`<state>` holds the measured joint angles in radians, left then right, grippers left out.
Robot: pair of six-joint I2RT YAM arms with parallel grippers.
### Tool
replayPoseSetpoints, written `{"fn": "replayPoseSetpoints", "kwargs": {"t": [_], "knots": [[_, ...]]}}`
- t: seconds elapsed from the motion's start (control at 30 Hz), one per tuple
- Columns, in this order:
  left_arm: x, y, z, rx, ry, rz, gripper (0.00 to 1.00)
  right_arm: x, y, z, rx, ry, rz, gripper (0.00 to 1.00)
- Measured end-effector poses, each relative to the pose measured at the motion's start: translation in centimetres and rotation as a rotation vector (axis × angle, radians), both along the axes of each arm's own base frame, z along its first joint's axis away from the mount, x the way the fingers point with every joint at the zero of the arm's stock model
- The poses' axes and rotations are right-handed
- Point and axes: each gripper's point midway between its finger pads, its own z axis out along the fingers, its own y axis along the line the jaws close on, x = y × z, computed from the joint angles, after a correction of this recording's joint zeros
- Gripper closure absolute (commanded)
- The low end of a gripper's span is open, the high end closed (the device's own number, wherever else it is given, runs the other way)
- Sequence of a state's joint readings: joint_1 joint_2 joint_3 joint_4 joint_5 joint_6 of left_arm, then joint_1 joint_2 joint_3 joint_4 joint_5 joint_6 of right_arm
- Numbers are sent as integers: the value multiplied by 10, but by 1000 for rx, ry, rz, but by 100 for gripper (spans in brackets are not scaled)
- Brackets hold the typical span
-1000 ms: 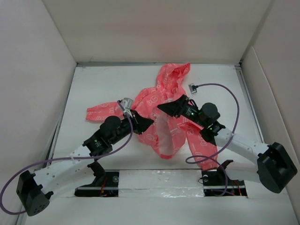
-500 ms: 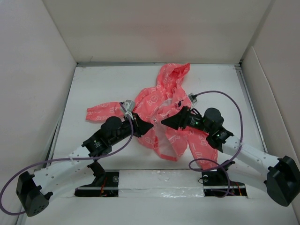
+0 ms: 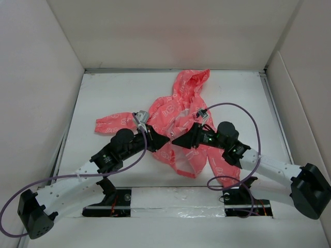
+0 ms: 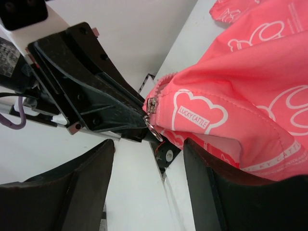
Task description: Zip up the jacket
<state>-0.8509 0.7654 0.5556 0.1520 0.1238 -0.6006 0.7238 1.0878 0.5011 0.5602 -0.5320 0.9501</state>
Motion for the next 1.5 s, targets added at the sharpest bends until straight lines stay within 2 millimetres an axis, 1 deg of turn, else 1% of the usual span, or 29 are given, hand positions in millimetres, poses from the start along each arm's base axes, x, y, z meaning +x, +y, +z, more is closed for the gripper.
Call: {"fn": "replayPoseSetpoints", "kwargs": {"t": [0.13, 0.4, 0.63, 0.9, 0.93, 1.13, 1.27, 1.3, 1.4, 1.5], "knots": [[-1, 0, 1, -5, 0, -4, 100, -1, 4, -4, -5, 9, 9, 40], [-2, -1, 1, -6, 3, -11, 100, 3, 5, 3, 22, -6, -7, 52], [-3, -2, 1, -11, 8, -16, 100, 6, 6, 1, 22, 2, -17, 66], [-3, -2, 1, -11, 8, -16, 100, 4, 7, -2, 18, 14, -11, 73], [-3, -2, 1, -11, 8, -16, 100, 4, 7, -2, 18, 14, -11, 77], [-3, -2, 1, -11, 8, -16, 100, 4, 7, -4, 17, 25, -14, 89], [-3, -1, 1, -10, 8, -15, 100, 3, 7, -3, 20, 25, -13, 94], [-3, -1, 1, -10, 8, -15, 100, 3, 7, -3, 21, 24, -13, 94], [-3, -1, 1, -10, 8, -15, 100, 2, 5, 1, 28, 16, -13, 100], [-3, -1, 1, -10, 8, -15, 100, -1, 3, 8, 40, 3, -12, 100]]}}
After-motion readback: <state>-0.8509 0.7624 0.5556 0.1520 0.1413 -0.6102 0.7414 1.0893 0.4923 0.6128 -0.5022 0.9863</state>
